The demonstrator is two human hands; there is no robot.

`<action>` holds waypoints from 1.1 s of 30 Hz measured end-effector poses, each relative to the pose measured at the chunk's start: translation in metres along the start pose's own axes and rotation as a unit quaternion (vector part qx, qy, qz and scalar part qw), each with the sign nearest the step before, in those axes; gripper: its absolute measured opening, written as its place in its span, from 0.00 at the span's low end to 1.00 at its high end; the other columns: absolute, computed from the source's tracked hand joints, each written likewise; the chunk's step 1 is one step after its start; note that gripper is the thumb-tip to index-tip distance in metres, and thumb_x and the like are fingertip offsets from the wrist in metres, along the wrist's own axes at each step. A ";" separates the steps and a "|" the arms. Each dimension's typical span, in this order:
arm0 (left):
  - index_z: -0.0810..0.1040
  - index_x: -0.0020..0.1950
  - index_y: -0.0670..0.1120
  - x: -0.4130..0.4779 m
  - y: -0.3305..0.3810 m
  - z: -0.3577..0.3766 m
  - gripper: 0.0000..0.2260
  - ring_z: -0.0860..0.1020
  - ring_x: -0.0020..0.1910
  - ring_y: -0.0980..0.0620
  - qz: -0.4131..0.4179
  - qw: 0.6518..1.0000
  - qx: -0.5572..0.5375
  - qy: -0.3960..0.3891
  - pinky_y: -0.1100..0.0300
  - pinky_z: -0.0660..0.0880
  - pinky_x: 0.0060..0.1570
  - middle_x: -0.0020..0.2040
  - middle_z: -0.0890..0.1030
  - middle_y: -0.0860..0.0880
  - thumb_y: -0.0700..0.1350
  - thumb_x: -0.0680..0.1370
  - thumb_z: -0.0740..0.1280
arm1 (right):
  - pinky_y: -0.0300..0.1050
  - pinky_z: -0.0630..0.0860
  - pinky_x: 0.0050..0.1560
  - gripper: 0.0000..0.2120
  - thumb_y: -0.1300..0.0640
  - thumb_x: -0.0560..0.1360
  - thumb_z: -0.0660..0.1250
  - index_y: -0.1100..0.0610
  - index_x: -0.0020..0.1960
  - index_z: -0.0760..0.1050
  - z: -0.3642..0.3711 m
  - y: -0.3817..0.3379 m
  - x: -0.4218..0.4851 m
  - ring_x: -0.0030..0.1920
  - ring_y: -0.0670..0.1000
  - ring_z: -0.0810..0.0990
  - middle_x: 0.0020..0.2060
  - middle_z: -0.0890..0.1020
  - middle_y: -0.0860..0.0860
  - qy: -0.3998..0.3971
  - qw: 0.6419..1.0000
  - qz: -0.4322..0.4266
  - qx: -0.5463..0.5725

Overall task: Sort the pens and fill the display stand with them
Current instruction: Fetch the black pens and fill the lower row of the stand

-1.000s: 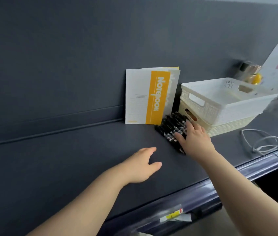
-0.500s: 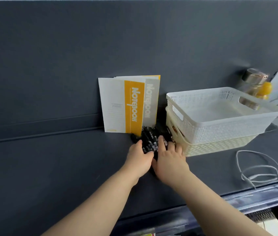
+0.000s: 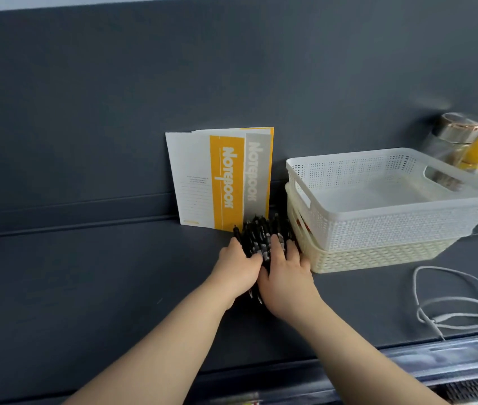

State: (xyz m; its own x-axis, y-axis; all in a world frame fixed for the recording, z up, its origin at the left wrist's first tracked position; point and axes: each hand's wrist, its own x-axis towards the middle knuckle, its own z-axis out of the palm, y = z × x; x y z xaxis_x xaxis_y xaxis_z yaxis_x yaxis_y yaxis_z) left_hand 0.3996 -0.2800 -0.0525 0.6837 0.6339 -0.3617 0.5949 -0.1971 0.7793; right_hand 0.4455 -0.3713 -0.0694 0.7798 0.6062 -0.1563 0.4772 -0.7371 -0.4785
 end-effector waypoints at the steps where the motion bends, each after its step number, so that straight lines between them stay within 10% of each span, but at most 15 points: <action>1: 0.67 0.67 0.48 0.000 0.000 0.000 0.19 0.74 0.57 0.49 0.001 1.000 -0.005 0.000 0.57 0.72 0.55 0.64 0.73 0.47 0.51 0.78 0.61 | 0.53 0.54 0.71 0.30 0.49 0.79 0.52 0.51 0.77 0.43 0.000 0.001 0.000 0.73 0.61 0.54 0.76 0.51 0.56 0.006 1.000 -0.007 0.007; 17: 0.71 0.59 0.48 -0.025 -0.041 -0.044 0.11 0.75 0.51 0.55 -0.013 0.999 0.003 0.053 0.57 0.72 0.50 0.53 0.77 0.52 0.52 0.80 0.60 | 0.50 0.52 0.72 0.28 0.46 0.80 0.50 0.49 0.77 0.44 0.020 -0.034 -0.034 0.74 0.57 0.49 0.76 0.50 0.51 -0.094 0.982 -0.099 0.128; 27: 0.63 0.73 0.47 -0.015 -0.061 -0.072 0.26 0.74 0.58 0.49 -0.032 0.988 0.121 0.086 0.58 0.71 0.54 0.64 0.74 0.49 0.51 0.77 0.65 | 0.39 0.68 0.52 0.27 0.55 0.76 0.63 0.56 0.72 0.58 -0.001 -0.021 0.004 0.50 0.51 0.75 0.65 0.66 0.56 -0.046 0.983 -0.039 0.170; 33: 0.73 0.50 0.46 -0.006 -0.060 -0.077 0.12 0.77 0.44 0.50 -0.040 0.977 0.191 0.080 0.53 0.76 0.46 0.46 0.79 0.50 0.53 0.73 0.66 | 0.37 0.70 0.42 0.32 0.58 0.72 0.67 0.57 0.72 0.57 -0.008 -0.024 0.020 0.52 0.51 0.75 0.52 0.76 0.53 -0.109 0.981 -0.021 0.159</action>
State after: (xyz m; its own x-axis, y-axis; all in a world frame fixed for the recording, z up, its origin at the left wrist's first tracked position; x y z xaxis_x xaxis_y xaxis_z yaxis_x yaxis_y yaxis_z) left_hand 0.3267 -0.2142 -0.0578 0.5709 0.7623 -0.3050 0.7795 -0.3866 0.4928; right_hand 0.4530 -0.3441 -0.0547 0.6400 0.7092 -0.2958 0.3290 -0.6008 -0.7286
